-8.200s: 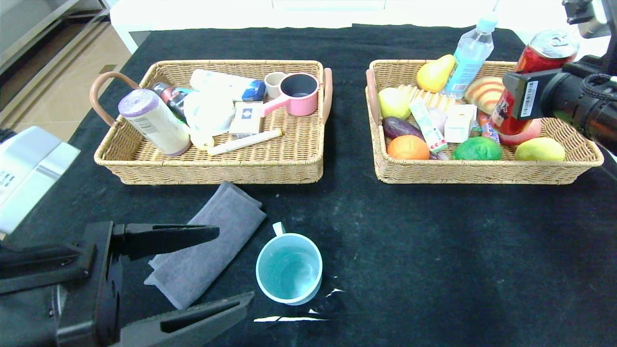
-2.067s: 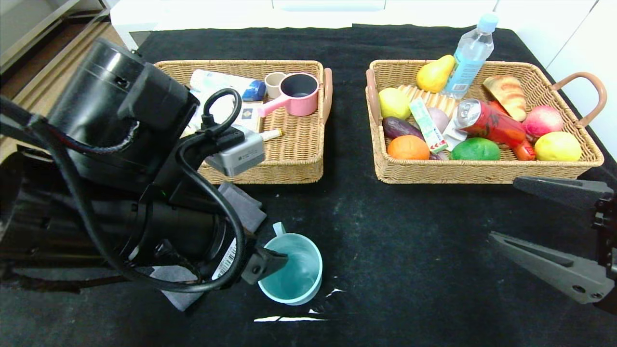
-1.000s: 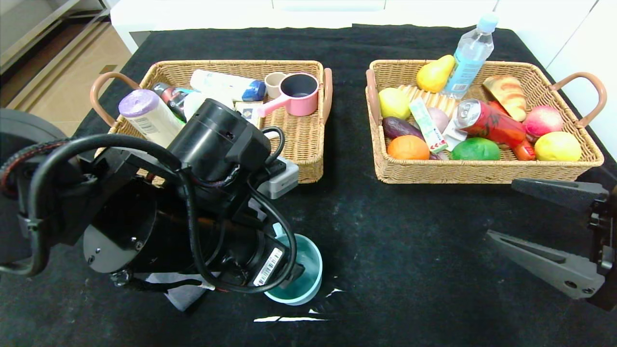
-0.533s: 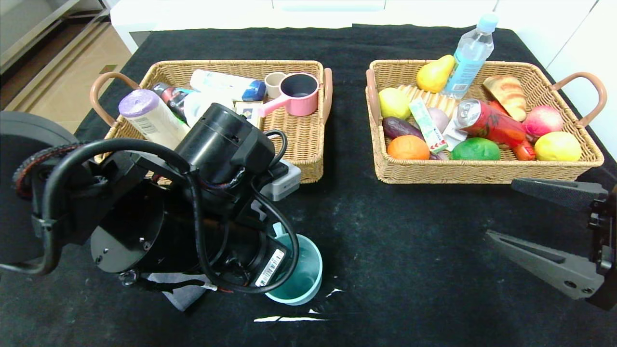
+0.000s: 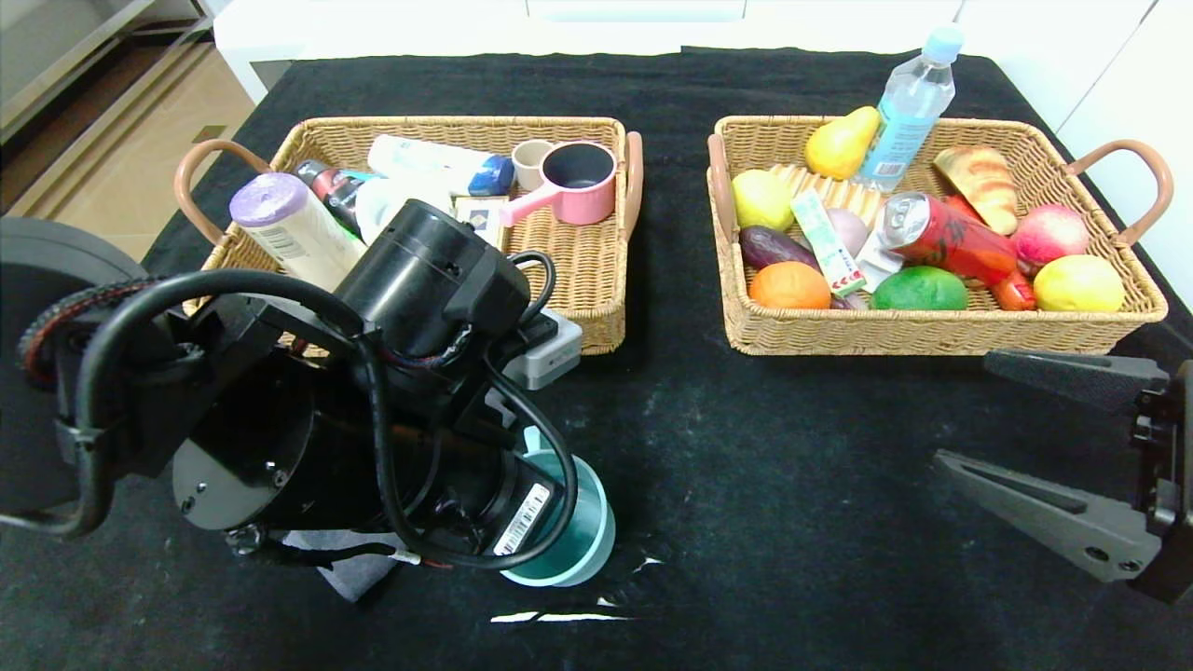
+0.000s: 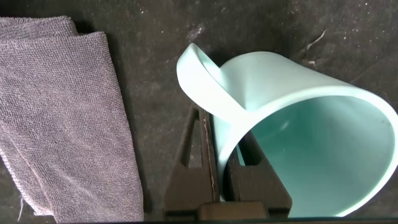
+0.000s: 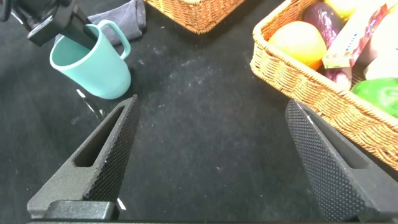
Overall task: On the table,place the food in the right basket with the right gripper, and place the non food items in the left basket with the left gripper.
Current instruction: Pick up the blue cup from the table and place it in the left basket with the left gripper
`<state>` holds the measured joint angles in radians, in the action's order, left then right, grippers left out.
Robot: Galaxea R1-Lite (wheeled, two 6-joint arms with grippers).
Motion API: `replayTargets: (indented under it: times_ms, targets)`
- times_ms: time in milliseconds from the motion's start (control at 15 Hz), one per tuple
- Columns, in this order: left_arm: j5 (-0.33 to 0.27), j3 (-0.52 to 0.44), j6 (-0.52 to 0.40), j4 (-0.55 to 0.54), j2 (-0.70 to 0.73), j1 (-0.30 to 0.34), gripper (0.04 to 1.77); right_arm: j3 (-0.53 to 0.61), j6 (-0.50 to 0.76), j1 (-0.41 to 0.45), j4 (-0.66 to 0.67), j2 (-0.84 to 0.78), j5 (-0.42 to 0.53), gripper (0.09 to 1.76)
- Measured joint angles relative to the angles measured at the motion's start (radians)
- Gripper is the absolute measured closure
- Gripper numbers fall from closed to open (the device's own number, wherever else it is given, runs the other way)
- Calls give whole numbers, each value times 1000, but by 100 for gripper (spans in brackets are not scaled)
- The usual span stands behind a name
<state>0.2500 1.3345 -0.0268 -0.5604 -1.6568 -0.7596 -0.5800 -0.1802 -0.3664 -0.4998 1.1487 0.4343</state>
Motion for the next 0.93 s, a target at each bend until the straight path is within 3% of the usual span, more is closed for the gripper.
replayTargets:
  times_ms: [733,933]
  targets:
    - [-3,-6,-3,-2,-1,-1,163,2,-6,-1,0,9,1,15]
    - [-28,-2,-2,-8,16,1,163,8,-6,-5,0,-8,1,15]
